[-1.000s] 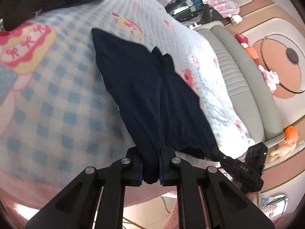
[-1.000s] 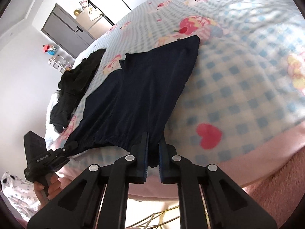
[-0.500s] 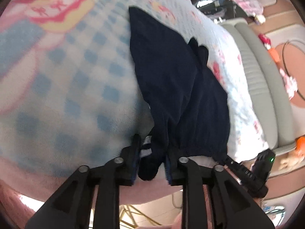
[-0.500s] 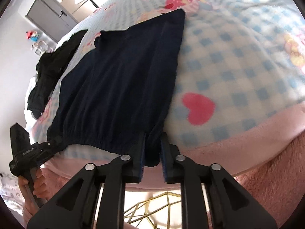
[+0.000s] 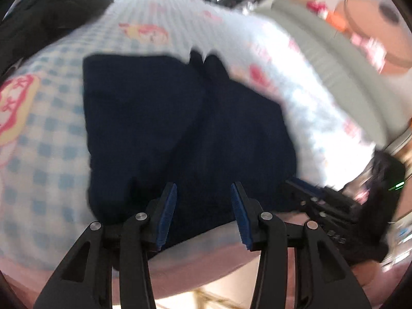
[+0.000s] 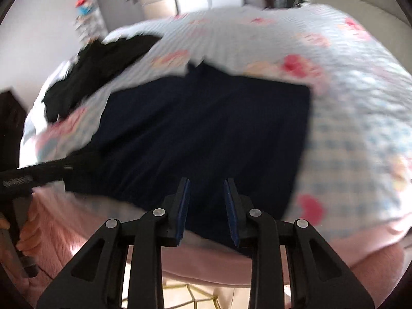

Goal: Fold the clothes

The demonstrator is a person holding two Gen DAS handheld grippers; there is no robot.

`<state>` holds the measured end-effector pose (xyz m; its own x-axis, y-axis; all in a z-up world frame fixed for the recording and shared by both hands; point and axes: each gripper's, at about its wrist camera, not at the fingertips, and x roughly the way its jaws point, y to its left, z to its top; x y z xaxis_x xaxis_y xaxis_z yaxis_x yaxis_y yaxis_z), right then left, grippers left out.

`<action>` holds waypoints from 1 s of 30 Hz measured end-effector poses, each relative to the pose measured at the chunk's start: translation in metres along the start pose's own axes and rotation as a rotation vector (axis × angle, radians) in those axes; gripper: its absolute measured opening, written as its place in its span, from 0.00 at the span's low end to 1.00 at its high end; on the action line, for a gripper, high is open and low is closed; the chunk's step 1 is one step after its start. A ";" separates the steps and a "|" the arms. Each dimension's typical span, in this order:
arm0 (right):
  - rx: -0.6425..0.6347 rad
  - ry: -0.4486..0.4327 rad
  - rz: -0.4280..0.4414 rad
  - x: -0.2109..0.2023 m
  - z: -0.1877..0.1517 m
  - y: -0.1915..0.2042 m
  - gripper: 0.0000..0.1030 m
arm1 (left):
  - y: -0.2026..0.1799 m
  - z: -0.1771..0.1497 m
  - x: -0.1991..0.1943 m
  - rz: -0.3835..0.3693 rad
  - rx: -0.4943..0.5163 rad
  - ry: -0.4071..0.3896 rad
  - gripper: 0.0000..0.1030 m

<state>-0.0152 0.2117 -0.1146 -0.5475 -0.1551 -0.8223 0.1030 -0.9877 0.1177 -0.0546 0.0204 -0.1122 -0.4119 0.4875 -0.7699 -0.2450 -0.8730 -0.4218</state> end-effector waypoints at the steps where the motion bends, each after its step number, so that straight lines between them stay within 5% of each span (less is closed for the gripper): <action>1: -0.009 0.027 -0.013 0.007 -0.004 0.001 0.27 | -0.002 -0.001 0.006 0.020 0.016 0.019 0.44; 5: 0.033 0.074 -0.015 0.017 -0.018 -0.012 0.26 | -0.005 -0.001 0.014 0.082 0.048 0.048 0.43; 10: 0.119 0.018 0.008 -0.005 -0.018 -0.041 0.28 | 0.003 0.008 -0.010 0.066 0.039 -0.024 0.43; 15: 0.041 -0.019 -0.002 -0.009 -0.004 -0.025 0.29 | -0.026 0.007 -0.001 0.029 0.117 -0.010 0.43; 19: 0.008 0.055 -0.039 0.023 0.000 -0.007 0.29 | -0.018 -0.002 0.015 0.135 0.147 0.057 0.43; 21: 0.018 0.070 -0.040 0.024 -0.006 -0.014 0.29 | -0.004 -0.005 0.012 0.179 0.123 0.076 0.43; 26: 0.102 0.026 -0.015 -0.007 0.000 -0.052 0.29 | 0.022 -0.012 -0.021 0.149 0.018 0.041 0.43; 30: 0.095 -0.016 -0.025 -0.017 0.011 -0.059 0.46 | 0.005 -0.001 -0.025 0.122 0.077 0.009 0.45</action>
